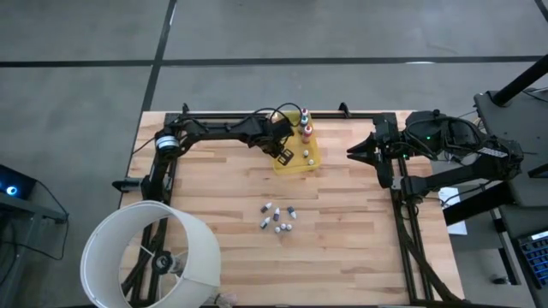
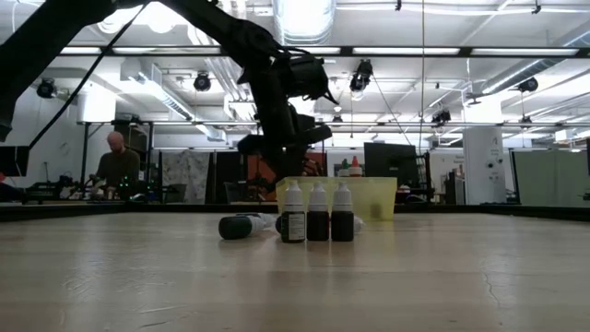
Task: Pick & Place food coloring
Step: Put the top small green food coloring bottle into the yellow bin
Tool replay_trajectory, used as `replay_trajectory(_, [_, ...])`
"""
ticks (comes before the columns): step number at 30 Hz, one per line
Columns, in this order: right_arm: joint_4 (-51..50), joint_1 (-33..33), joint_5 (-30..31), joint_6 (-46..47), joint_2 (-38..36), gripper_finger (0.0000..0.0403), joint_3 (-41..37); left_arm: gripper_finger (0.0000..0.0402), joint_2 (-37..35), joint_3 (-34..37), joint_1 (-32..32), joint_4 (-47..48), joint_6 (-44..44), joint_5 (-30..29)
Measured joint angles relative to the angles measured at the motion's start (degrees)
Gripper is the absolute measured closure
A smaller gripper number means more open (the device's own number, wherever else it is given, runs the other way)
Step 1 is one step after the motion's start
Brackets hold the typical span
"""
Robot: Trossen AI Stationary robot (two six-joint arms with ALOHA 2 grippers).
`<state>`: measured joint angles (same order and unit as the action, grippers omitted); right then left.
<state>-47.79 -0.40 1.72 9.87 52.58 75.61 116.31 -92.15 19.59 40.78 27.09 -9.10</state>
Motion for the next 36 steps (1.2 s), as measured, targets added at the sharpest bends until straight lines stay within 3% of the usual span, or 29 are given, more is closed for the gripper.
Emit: replay_trajectory(36, [0.07, 0.0, 0.0, -1.07, 0.02, 0.0344, -0.02, 0.0358, 1.01, 0.67, -0.33, -2.34, -4.94, 2.6])
